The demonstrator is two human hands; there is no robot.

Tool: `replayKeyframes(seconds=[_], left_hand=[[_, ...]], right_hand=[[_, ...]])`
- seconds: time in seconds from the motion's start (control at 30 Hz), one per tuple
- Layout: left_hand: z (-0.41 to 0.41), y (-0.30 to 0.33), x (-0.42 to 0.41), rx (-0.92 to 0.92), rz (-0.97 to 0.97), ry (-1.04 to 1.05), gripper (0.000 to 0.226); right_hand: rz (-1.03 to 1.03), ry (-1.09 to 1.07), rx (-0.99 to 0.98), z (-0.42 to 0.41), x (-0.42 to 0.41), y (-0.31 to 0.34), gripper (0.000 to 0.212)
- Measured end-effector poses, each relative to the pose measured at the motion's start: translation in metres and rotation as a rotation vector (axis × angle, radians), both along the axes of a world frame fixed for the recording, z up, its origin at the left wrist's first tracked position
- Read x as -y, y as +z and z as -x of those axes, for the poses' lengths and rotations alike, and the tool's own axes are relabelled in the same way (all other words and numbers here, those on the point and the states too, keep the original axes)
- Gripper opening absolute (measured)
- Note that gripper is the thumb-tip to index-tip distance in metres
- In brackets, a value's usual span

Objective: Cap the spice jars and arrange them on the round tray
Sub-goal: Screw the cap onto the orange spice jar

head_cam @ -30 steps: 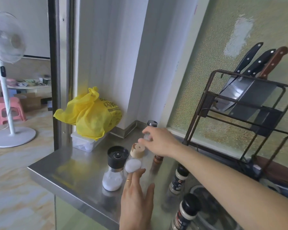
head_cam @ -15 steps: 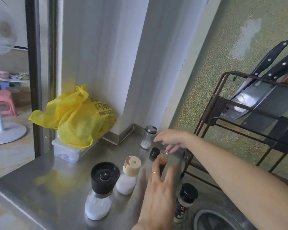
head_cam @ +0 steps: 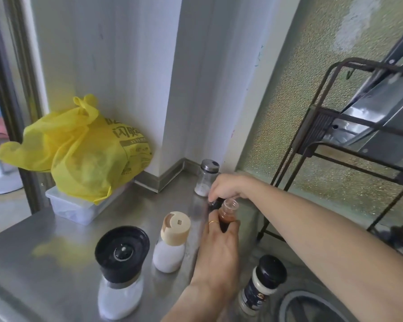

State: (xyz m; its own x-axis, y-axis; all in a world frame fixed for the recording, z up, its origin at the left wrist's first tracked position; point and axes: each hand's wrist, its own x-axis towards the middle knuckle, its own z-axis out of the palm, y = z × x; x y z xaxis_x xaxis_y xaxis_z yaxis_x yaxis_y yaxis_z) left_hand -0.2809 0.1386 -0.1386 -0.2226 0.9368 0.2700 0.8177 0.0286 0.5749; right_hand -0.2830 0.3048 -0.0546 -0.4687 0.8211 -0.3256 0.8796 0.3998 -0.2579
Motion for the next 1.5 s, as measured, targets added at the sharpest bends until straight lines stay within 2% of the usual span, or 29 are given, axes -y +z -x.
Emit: replayKeyframes(seconds=[0.13, 0.23, 0.33, 0.5, 0.57, 0.7, 1.03, 1.2, 1.33, 1.37, 1.43, 1.5], left_hand=[[-0.003, 0.012, 0.013, -0.008, -0.083, 0.028, 0.069], [-0.003, 0.024, 0.034, -0.014, -0.16, 0.051, 0.059], [-0.005, 0.031, 0.06, -0.026, -0.199, 0.057, 0.056], [-0.01, 0.036, 0.103, -0.055, -0.347, 0.066, 0.049], [-0.01, 0.037, 0.12, -0.05, -0.377, 0.054, 0.049], [-0.005, 0.03, 0.15, -0.06, -0.38, 0.034, 0.042], [0.006, -0.02, 0.174, -0.051, -0.362, -0.197, 0.031], [0.005, -0.025, 0.172, -0.103, -0.354, -0.225, 0.033], [0.005, -0.026, 0.172, -0.07, -0.322, -0.234, 0.042], [0.005, -0.027, 0.172, -0.065, -0.316, -0.232, 0.044], [0.005, -0.029, 0.171, -0.063, -0.308, -0.224, 0.044], [0.006, -0.031, 0.17, -0.045, -0.307, -0.214, 0.041]], right_hand=[[-0.151, 0.07, -0.024, -0.016, 0.022, 0.027, 0.036], [-0.174, -0.006, -0.284, -0.031, 0.046, 0.052, 0.041], [-0.03, -0.048, -0.576, -0.046, 0.085, 0.081, 0.04], [-0.149, 0.059, -0.616, -0.072, 0.145, 0.112, 0.038], [-0.116, 0.101, -0.64, -0.082, 0.166, 0.116, 0.037], [-0.037, 0.243, -0.536, -0.098, 0.2, 0.113, 0.045], [-0.226, 0.468, -0.103, -0.109, 0.245, 0.087, 0.046], [-0.327, 0.403, -0.044, -0.114, 0.247, 0.078, 0.032], [-0.265, 0.42, -0.029, -0.117, 0.243, 0.078, 0.049], [-0.232, 0.441, -0.029, -0.117, 0.243, 0.078, 0.05], [-0.26, 0.435, -0.015, -0.115, 0.241, 0.077, 0.037], [-0.324, 0.411, 0.016, -0.114, 0.239, 0.077, 0.044]])
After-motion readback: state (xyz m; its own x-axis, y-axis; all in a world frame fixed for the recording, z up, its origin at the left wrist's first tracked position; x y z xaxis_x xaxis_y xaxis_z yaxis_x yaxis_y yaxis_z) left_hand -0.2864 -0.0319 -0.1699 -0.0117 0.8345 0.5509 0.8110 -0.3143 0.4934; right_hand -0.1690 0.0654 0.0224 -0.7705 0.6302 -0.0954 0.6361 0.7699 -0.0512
